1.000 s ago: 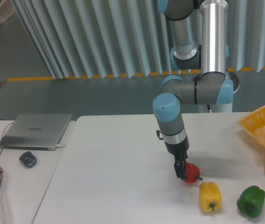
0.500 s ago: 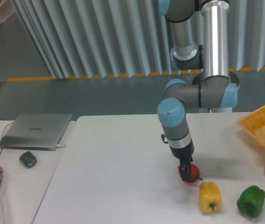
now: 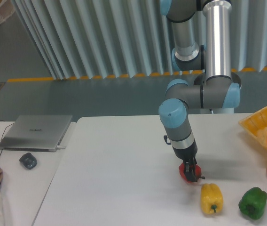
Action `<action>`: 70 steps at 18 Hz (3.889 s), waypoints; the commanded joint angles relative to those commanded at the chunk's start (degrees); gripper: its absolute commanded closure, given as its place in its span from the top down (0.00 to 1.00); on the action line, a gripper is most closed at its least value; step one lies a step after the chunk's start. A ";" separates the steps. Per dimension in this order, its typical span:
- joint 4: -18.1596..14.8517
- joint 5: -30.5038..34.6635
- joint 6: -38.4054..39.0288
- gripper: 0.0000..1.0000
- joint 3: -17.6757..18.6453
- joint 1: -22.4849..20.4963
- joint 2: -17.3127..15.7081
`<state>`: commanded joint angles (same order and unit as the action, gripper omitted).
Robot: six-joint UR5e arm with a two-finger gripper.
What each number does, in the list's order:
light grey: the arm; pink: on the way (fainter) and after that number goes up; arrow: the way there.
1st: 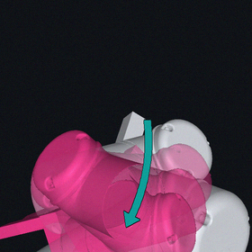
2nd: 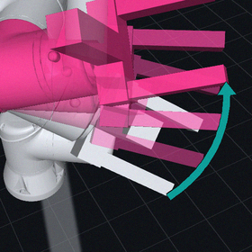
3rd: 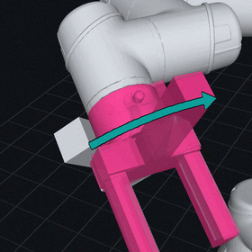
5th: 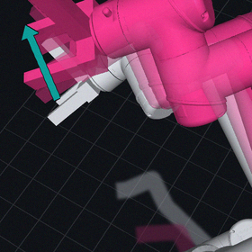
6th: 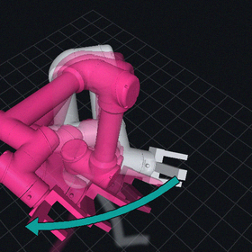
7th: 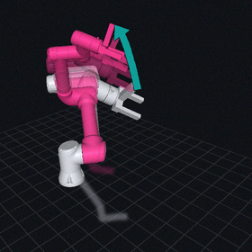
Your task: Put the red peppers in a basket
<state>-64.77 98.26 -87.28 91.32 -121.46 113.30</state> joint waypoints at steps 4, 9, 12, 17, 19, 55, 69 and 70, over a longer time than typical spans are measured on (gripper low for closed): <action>-2.38 -2.27 -0.18 0.40 -1.23 -2.11 -2.11; -9.76 -7.12 -0.70 0.40 -6.06 -6.59 -4.48; -10.73 -6.94 -1.58 0.40 -6.77 -7.47 -5.10; -15.48 -9.57 -7.82 0.40 -6.77 -12.74 -8.08; -17.22 -9.85 -11.14 0.40 -6.59 -14.67 -8.44; -19.08 -10.20 -42.46 1.00 -3.96 -37.10 -10.81; -10.65 -9.85 -18.83 1.00 -3.52 -22.07 -10.11; -10.04 -9.85 -16.98 1.00 -3.60 -20.76 -9.94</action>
<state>-74.80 88.42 -104.26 87.72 -142.22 103.36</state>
